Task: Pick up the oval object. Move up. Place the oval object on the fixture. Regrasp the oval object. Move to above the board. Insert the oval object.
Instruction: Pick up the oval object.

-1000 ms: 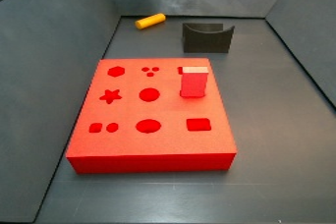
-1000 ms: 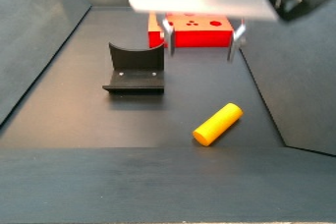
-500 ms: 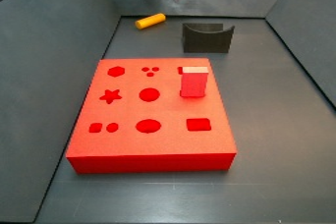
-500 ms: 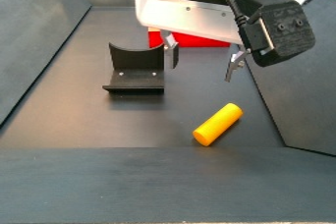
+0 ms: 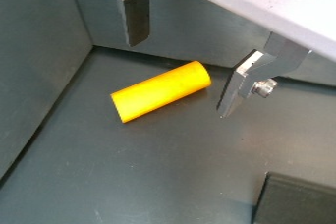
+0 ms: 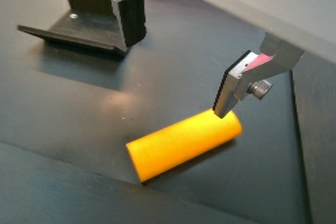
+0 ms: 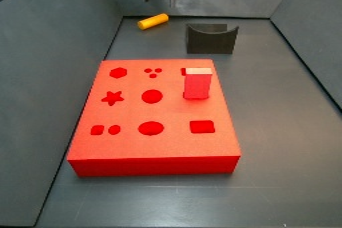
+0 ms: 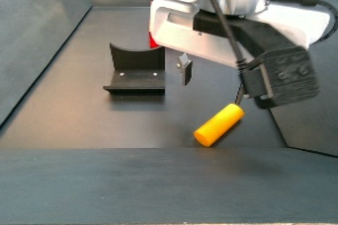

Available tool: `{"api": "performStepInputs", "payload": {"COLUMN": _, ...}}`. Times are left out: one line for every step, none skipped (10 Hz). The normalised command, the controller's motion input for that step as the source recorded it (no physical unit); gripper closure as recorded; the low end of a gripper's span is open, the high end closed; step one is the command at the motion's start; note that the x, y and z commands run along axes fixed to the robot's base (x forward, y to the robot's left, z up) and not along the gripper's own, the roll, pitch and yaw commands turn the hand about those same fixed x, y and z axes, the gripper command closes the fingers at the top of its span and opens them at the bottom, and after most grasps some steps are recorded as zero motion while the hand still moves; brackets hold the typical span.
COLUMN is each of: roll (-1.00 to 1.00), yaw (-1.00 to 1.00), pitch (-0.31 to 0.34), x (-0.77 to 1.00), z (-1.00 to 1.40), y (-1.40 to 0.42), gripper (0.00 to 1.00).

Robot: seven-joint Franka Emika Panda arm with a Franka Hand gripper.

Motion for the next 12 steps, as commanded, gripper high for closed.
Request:
{"api": "performStepInputs", "payload": {"roll": -0.5, "yaw": -0.43, "pitch": -0.286, "x": 0.0, "z": -0.09, "y": 0.09, "gripper": 0.0}}
{"api": "performStepInputs", "payload": {"roll": -0.44, "yaw": -0.37, "pitch": -0.253, "x": 0.0, "z": -0.19, "y": 0.2, "gripper": 0.0}}
{"api": "performStepInputs", "payload": {"roll": -0.41, "yaw": -0.29, "pitch": -0.229, "x": 0.03, "z": -0.24, "y": 0.29, "gripper": 0.0}}
{"api": "performStepInputs", "payload": {"roll": -0.41, "yaw": -0.23, "pitch": -0.217, "x": 0.07, "z": -0.27, "y": 0.32, "gripper": 0.0}}
{"api": "performStepInputs", "payload": {"roll": -0.33, "yaw": -0.24, "pitch": -0.167, "x": 0.0, "z": -0.44, "y": 0.43, "gripper": 0.0}}
{"api": "performStepInputs", "payload": {"roll": -0.21, "yaw": -0.12, "pitch": -0.171, "x": 0.0, "z": -0.62, "y": 0.23, "gripper": 0.0}}
{"api": "performStepInputs", "payload": {"roll": -0.15, "yaw": -0.13, "pitch": -0.11, "x": 0.04, "z": -0.64, "y": 0.07, "gripper": 0.0}}
{"api": "performStepInputs", "payload": {"roll": -0.22, "yaw": -0.07, "pitch": -0.209, "x": 0.0, "z": -0.56, "y": 0.0, "gripper": 0.0}}
{"api": "performStepInputs", "payload": {"roll": -0.21, "yaw": -0.08, "pitch": -0.226, "x": 0.0, "z": -0.52, "y": -0.01, "gripper": 0.0}}
{"api": "performStepInputs", "payload": {"roll": -0.15, "yaw": -0.03, "pitch": -0.219, "x": 0.0, "z": -0.54, "y": -0.08, "gripper": 0.0}}
{"api": "performStepInputs", "payload": {"roll": -0.06, "yaw": 0.0, "pitch": -0.221, "x": -0.07, "z": -0.55, "y": -0.2, "gripper": 0.0}}
{"api": "performStepInputs", "payload": {"roll": -0.07, "yaw": 0.0, "pitch": -0.296, "x": -0.22, "z": -0.48, "y": -0.16, "gripper": 0.0}}
